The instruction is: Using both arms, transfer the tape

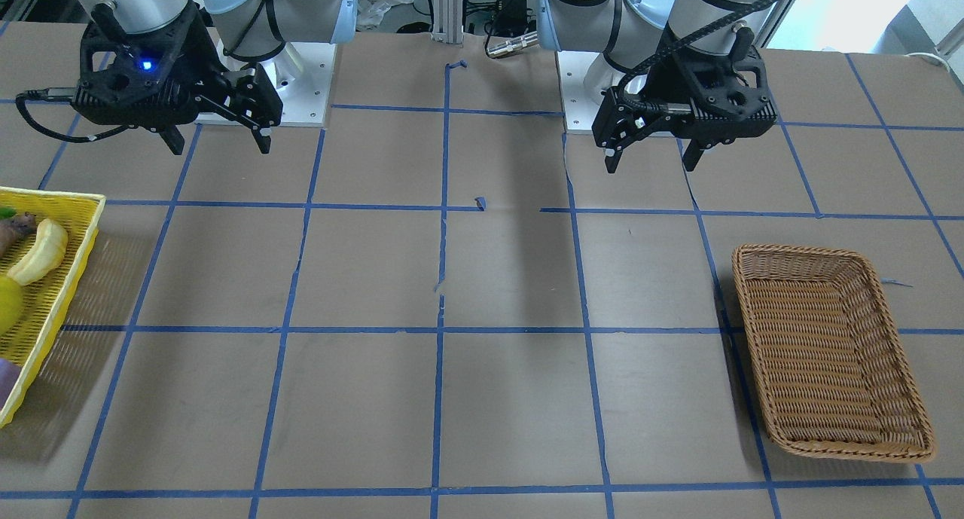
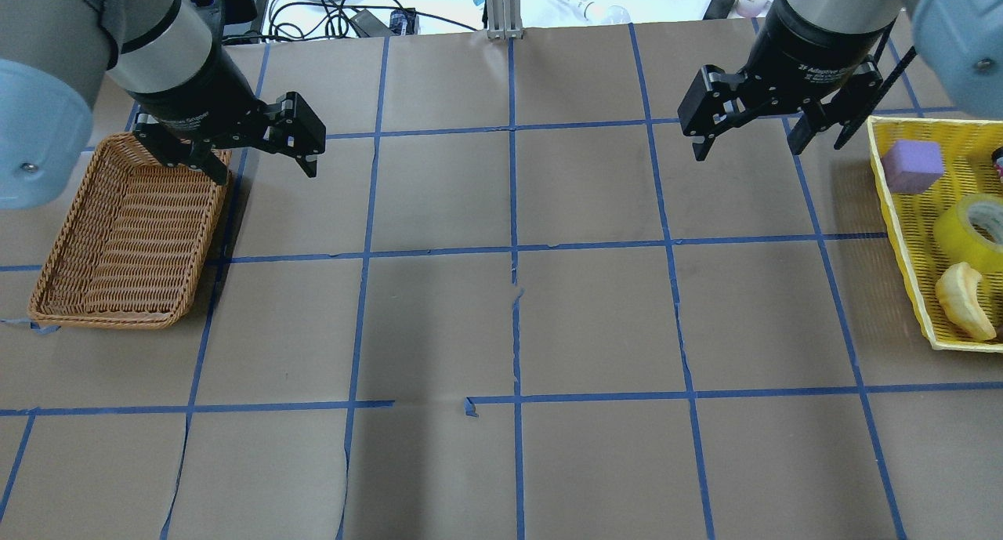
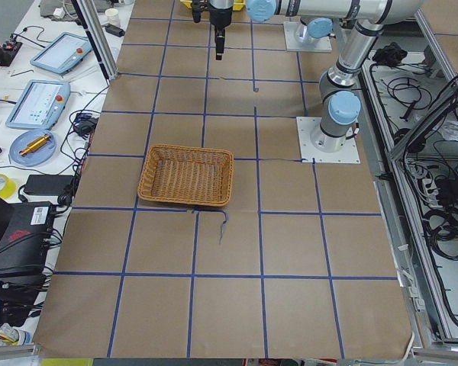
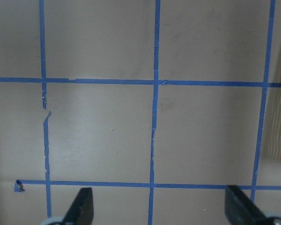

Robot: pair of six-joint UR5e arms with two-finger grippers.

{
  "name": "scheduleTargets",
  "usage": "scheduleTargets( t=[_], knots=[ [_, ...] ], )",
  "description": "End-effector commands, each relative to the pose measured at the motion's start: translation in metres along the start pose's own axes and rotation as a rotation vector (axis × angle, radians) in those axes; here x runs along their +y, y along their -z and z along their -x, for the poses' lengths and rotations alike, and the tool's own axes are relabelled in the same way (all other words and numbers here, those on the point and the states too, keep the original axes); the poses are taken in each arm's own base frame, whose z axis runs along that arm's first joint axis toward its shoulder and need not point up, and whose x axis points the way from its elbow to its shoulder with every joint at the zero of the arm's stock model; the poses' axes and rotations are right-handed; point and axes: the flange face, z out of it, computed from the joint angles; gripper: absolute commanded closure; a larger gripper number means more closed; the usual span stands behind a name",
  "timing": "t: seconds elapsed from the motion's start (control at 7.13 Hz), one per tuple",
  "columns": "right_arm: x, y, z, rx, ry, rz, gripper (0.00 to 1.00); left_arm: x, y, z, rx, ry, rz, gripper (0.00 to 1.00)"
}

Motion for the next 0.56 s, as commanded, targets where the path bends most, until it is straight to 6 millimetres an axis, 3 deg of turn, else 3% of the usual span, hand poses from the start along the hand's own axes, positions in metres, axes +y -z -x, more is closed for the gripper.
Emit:
scheduleTargets(
  t=[0.0,0.14,0.42],
  knots=[
    [-0.011,-0.015,-0.009,0.003,-0.012,0.033,0.00,0.000,0.001,0.000,-0.001,0.000,0.000,0.00],
    [-0.022,-0.020,-0.042,-0.012,-0.056,0.041,0.00,0.000,0.001,0.000,-0.001,0.000,0.000,0.00],
    [-0.039,-0.040,-0.170,-0.031,0.121,0.069,0.00,0.000,0.000,0.000,-0.001,0.000,0.001,0.00]
  ],
)
